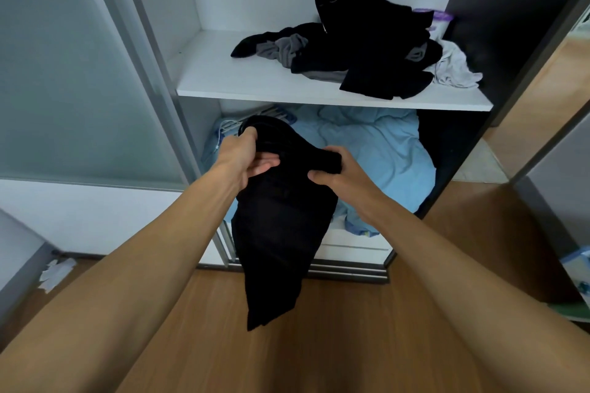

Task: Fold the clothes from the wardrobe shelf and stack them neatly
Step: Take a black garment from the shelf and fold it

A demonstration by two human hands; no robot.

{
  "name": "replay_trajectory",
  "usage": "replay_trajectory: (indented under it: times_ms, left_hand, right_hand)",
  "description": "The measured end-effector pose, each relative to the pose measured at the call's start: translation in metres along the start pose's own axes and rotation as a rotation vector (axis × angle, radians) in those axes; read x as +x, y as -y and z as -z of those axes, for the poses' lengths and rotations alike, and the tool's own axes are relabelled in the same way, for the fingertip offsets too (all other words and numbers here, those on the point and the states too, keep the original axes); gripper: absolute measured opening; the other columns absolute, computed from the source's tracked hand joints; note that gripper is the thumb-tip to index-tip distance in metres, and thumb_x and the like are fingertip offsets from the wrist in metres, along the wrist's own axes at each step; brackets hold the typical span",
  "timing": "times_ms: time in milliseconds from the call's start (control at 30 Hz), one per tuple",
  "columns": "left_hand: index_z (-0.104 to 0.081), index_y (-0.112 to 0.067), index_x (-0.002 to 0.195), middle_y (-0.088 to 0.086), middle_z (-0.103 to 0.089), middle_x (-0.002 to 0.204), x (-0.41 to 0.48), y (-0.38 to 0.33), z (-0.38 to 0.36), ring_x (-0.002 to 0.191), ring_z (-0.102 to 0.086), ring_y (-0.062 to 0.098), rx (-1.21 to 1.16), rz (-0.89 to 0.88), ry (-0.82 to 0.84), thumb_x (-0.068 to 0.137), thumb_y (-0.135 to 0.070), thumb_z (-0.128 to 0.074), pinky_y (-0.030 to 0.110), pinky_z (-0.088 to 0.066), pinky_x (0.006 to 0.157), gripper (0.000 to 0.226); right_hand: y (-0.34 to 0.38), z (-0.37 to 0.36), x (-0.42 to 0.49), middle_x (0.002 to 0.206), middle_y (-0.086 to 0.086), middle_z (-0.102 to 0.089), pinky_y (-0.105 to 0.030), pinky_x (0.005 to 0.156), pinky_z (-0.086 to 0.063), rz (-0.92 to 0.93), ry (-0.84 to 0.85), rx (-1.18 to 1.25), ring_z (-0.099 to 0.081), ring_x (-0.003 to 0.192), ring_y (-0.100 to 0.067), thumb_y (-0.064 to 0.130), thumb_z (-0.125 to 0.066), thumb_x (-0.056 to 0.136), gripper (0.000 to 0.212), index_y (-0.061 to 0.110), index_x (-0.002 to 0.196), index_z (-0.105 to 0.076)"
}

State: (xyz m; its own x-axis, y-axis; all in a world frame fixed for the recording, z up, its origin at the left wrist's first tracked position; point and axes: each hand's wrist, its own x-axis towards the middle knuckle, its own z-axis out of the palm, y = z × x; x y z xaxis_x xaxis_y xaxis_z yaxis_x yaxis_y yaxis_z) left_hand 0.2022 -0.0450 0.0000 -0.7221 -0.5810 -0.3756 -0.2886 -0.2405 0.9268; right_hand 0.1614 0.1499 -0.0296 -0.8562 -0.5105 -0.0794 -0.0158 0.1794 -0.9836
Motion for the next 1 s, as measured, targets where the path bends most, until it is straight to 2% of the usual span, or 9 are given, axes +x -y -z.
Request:
replay_trajectory:
  times_ms: [67, 267, 500, 567, 667, 767, 833, 933, 1000]
  left_hand:
    - [-0.065, 0.001, 0.096, 0.011, -0.071, 0.057, -0.001, 0.001, -0.002, 0.052, -0.072, 0.021, 0.026, -0.024, -0.019, 0.097, -0.022, -0.04, 0.02, -0.05, 0.04, 0.033]
    - [-0.062, 0.002, 0.094, 0.011, -0.069, 0.053, -0.001, 0.0, 0.0, 0.046, -0.069, 0.02, 0.125, -0.097, -0.05, 0.097, -0.022, -0.039, 0.02, -0.048, 0.036, 0.034]
    - [-0.06, -0.004, 0.08, 0.005, -0.062, 0.043, 0.001, -0.003, 0.011, 0.035, -0.058, 0.016, 0.128, -0.184, -0.12, 0.096, -0.021, -0.041, 0.019, -0.044, 0.035, 0.031]
    - [-0.059, -0.006, 0.079, 0.004, -0.061, 0.043, 0.002, -0.004, 0.015, 0.033, -0.056, 0.016, 0.139, -0.2, -0.128, 0.095, -0.022, -0.043, 0.019, -0.043, 0.035, 0.028]
    - [-0.055, -0.01, 0.073, 0.003, -0.057, 0.05, 0.005, -0.003, 0.03, 0.036, -0.053, 0.015, 0.179, -0.247, -0.07, 0.089, -0.029, -0.051, 0.02, -0.044, 0.04, 0.025]
    - [-0.056, -0.017, 0.076, -0.001, -0.058, 0.065, 0.014, 0.009, 0.053, 0.058, -0.058, 0.014, 0.141, -0.347, 0.158, 0.082, -0.046, -0.064, 0.028, -0.051, 0.06, 0.03]
    - [-0.061, -0.024, 0.088, -0.004, -0.063, 0.088, 0.02, 0.025, 0.063, 0.083, -0.063, 0.01, 0.098, -0.376, 0.244, 0.076, -0.056, -0.071, 0.03, -0.053, 0.077, 0.035]
    - [-0.048, -0.028, 0.132, -0.008, -0.056, 0.128, 0.028, 0.051, 0.061, 0.118, -0.056, 0.007, 0.116, -0.346, 0.238, 0.079, -0.044, -0.078, 0.032, -0.048, 0.098, 0.063]
    - [-0.033, -0.023, 0.147, -0.006, -0.045, 0.144, 0.032, 0.066, 0.054, 0.135, -0.044, 0.013, 0.102, -0.292, 0.289, 0.085, -0.028, -0.077, 0.035, -0.04, 0.11, 0.076]
  right_hand:
    - [-0.002, -0.003, -0.002, 0.108, 0.005, -0.061, -0.01, 0.065, -0.049, -0.022, 0.021, 0.03, -0.063, 0.093, -0.003, 0.022, -0.073, 0.087, 0.041, 0.031, 0.116, -0.046]
    - [-0.009, -0.011, -0.007, 0.109, -0.003, -0.06, -0.021, 0.076, -0.05, -0.005, 0.025, 0.115, -0.063, 0.099, -0.011, 0.012, -0.072, 0.086, 0.043, 0.018, 0.118, -0.043]
    - [0.001, -0.016, -0.005, 0.103, 0.001, -0.06, -0.012, 0.065, -0.051, 0.076, -0.004, 0.107, -0.064, 0.084, 0.0, 0.013, -0.075, 0.085, 0.044, 0.017, 0.116, -0.045]
    - [0.005, -0.017, -0.003, 0.097, 0.002, -0.062, -0.012, 0.062, -0.051, 0.111, -0.041, 0.082, -0.065, 0.075, 0.004, 0.014, -0.075, 0.085, 0.036, 0.018, 0.11, -0.049]
    - [0.014, -0.013, 0.001, 0.084, 0.002, -0.063, -0.02, 0.062, -0.054, 0.147, -0.042, 0.056, -0.065, 0.069, -0.004, 0.011, -0.075, 0.085, 0.025, 0.019, 0.095, -0.054]
    - [0.027, -0.004, 0.007, 0.081, 0.002, -0.063, -0.03, 0.068, -0.055, 0.176, -0.017, 0.042, -0.064, 0.073, -0.012, 0.01, -0.074, 0.085, 0.024, 0.023, 0.09, -0.055]
    - [0.033, 0.002, 0.01, 0.08, 0.004, -0.063, -0.034, 0.074, -0.054, 0.18, 0.017, 0.048, -0.063, 0.075, -0.014, 0.012, -0.073, 0.087, 0.021, 0.024, 0.09, -0.056]
    - [0.034, 0.01, 0.01, 0.08, 0.004, -0.06, -0.033, 0.076, -0.051, 0.136, 0.093, 0.079, -0.06, 0.077, -0.015, 0.011, -0.069, 0.091, 0.018, 0.023, 0.094, -0.057]
    - [0.031, 0.016, 0.007, 0.081, 0.004, -0.058, -0.029, 0.073, -0.051, 0.098, 0.131, 0.085, -0.058, 0.076, -0.014, 0.007, -0.068, 0.092, 0.02, 0.024, 0.096, -0.057]
